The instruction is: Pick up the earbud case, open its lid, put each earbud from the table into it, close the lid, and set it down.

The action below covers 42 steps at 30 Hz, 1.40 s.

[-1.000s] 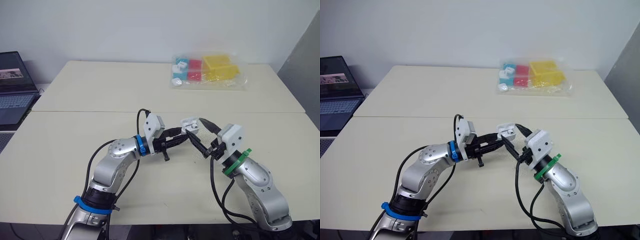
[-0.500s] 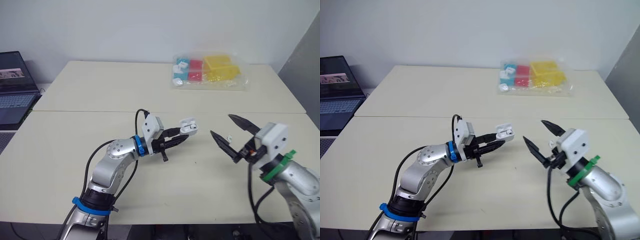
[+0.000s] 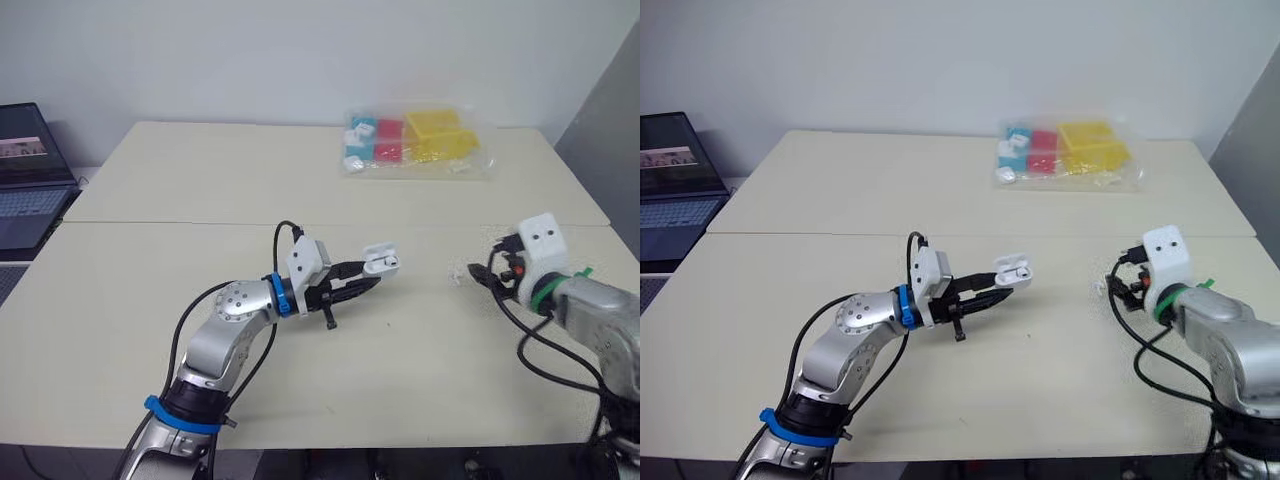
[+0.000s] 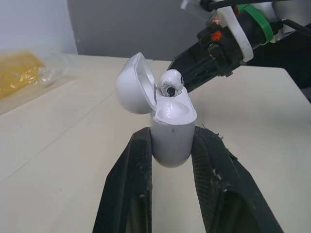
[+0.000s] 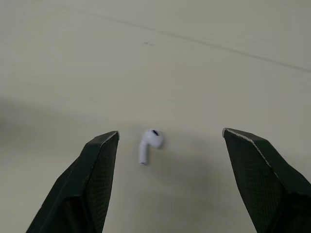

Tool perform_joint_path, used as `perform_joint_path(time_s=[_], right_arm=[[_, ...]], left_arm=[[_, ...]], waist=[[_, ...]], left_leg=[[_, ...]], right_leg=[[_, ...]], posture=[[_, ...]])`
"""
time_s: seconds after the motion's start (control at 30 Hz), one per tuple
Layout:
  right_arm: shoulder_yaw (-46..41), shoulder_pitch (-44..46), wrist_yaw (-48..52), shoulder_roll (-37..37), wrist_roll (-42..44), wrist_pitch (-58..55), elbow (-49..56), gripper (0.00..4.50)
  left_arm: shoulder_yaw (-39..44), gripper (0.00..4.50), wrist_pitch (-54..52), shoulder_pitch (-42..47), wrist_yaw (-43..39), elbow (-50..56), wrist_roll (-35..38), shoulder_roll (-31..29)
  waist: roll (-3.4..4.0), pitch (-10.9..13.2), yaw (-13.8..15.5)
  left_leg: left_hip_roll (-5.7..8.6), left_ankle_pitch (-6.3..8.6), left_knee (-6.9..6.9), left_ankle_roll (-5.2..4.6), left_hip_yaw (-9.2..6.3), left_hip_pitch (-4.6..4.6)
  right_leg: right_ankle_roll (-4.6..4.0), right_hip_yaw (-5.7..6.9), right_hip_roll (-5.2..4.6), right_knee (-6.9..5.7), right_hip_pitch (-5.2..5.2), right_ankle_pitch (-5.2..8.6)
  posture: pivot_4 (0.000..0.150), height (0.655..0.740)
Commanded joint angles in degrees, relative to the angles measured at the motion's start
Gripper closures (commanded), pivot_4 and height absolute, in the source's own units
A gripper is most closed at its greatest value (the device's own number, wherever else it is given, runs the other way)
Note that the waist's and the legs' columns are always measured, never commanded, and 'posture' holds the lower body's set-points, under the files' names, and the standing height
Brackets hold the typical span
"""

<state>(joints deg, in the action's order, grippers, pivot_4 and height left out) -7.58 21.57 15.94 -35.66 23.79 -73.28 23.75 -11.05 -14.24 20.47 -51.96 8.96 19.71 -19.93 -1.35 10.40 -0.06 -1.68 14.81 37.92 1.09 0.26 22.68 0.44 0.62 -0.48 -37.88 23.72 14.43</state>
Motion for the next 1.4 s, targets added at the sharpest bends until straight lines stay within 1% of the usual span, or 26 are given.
perform_joint_path(time_s=[0.03,0.17,0.43,0.63,0.8,0.9,1.0,1.13,1.17,1.37,1.4], right_arm=[[2.9,1.3,2.1,-1.9,-2.0,3.6,-4.1,0.95],[4.8,2.7,2.9,-1.3,-3.7,7.0,-9.7,0.95],[7.0,4.5,4.6,-0.5,-6.4,12.8,-14.1,0.95],[6.8,5.4,5.4,0.3,-7.4,14.4,-17.0,0.95],[6.7,6.0,5.6,1.1,-7.3,13.5,-18.6,0.95],[6.7,6.0,5.5,1.3,-7.4,12.7,-18.7,1.5],[6.8,5.9,5.7,1.3,-7.4,12.3,-18.4,2.5],[6.4,5.8,5.9,1.1,-6.8,10.7,-16.3,3.97],[6.4,5.7,6.2,0.8,-6.7,10.4,-15.7,4.08],[5.6,5.0,8.2,-1.2,-6.0,8.8,-13.4,4.07],[5.8,4.3,10.1,-2.9,-5.6,9.3,-12.1,4.07]], left_arm=[[-0.3,3.72,1.6,0.1,-0.2,1.6,0.0,0.2],[-0.2,3.72,1.7,0.1,-0.2,1.6,-0.3,0.2],[0.0,3.72,2.1,-0.7,-0.1,1.6,-0.5,-0.1],[0.1,3.72,2.0,-0.2,-0.2,1.4,-0.6,-0.1],[0.2,3.72,1.8,0.1,-0.2,1.3,-0.6,-0.3],[0.2,3.72,1.5,0.1,-0.2,1.5,-0.5,-0.4],[0.2,3.72,1.4,0.1,-0.1,1.6,-0.5,-0.4],[0.3,3.72,1.1,-0.1,-0.1,2.2,-0.4,-0.7],[0.3,3.72,1.2,-0.4,-0.1,2.4,-0.4,-0.8],[0.2,3.72,1.9,-1.1,-0.2,2.6,-0.4,-1.1],[0.2,3.72,2.1,-1.1,-0.3,2.5,-0.5,-1.2]], waist=[[0.0,0.0,0.1],[0.0,0.0,0.0],[0.0,0.0,-0.1],[0.0,0.0,-0.1],[0.0,0.0,-0.1],[0.0,0.0,-0.1],[0.0,0.0,-0.1],[0.0,0.0,-0.1],[0.0,0.0,-0.1],[0.0,0.0,-0.1],[0.01,0.0,-0.1]], left_leg=[[0.0,0.0,0.02,0.0,0.0,0.08],[0.01,0.0,0.04,0.0,0.03,0.19],[-0.02,0.0,0.04,0.0,0.03,0.19],[-0.02,0.0,0.05,0.0,0.06,0.19],[-0.02,0.0,0.04,0.0,0.06,0.2],[-0.02,0.0,0.05,0.0,0.06,0.18],[-0.02,0.0,0.06,0.0,0.05,0.18],[-0.01,0.0,0.07,0.0,0.05,0.19],[-0.01,0.0,0.06,0.0,0.05,0.19],[-0.02,0.0,0.05,0.0,0.05,0.21],[-0.02,0.0,0.06,0.0,0.05,0.21]], right_leg=[[0.0,0.0,-0.01,0.01,0.06,0.0],[0.05,-0.11,-0.11,0.04,0.17,-0.03],[0.07,-0.11,0.03,-0.11,0.31,-0.04],[0.07,-0.13,0.03,-0.12,0.31,-0.05],[0.06,-0.14,0.02,-0.1,0.32,-0.05],[0.06,-0.14,0.02,-0.14,0.31,-0.05],[0.05,-0.13,0.02,-0.15,0.31,-0.05],[0.05,-0.14,0.01,-0.15,0.31,-0.05],[0.06,-0.13,0.01,-0.13,0.3,-0.05],[0.05,-0.13,0.01,-0.12,0.32,-0.05],[0.05,-0.13,0.01,-0.12,0.32,-0.06]], posture=[[0.15,0.74],[0.15,0.74],[0.15,0.74],[0.15,0.74],[0.15,0.74],[0.15,0.74],[0.15,0.74],[0.15,0.74],[0.15,0.74],[0.15,0.74],[0.15,0.74]])
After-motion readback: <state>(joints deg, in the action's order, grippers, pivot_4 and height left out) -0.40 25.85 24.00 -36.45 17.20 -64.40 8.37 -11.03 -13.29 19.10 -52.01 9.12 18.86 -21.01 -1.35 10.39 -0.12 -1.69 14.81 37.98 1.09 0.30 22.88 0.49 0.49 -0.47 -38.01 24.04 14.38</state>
